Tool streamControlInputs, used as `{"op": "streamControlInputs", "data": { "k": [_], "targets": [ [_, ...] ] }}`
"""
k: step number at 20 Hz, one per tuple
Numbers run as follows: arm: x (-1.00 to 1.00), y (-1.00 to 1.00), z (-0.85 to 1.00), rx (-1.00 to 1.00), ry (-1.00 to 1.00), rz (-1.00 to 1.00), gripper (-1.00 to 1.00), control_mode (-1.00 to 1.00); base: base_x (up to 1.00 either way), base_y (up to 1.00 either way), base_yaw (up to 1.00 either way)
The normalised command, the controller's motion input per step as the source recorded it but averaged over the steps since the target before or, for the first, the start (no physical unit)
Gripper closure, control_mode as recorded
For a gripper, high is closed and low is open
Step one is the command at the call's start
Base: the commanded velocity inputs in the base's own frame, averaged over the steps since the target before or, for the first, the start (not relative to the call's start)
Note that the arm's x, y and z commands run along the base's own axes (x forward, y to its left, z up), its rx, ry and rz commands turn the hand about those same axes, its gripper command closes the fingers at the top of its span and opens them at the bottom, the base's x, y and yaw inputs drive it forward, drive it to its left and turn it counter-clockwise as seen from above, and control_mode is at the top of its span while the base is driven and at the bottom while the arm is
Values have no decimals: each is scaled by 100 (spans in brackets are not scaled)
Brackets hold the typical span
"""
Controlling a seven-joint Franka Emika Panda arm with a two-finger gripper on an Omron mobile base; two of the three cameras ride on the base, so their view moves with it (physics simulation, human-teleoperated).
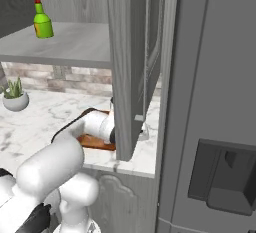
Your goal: Move the cutting board and knife to the sink. Then move spray from the cabinet to the counter.
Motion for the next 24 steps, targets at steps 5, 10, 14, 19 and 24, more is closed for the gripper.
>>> {"op": "streamControlInputs", "data": {
  "k": [5, 10, 14, 19, 24],
  "targets": [
    [-49, 18, 53, 0, -7, 1, 100, -100, 0, 0, 0],
    [-3, 4, 1, 0, 0, 1, 100, -100, 0, 0, 0],
    [-21, 0, 0, 0, -7, 3, 100, 100, -18, -2, 5],
    [0, 0, 0, 0, 0, 0, 100, 100, -75, 1, 38],
    [0, 0, 0, 0, 0, 0, 100, 100, -66, 3, 56]
  ]
}}
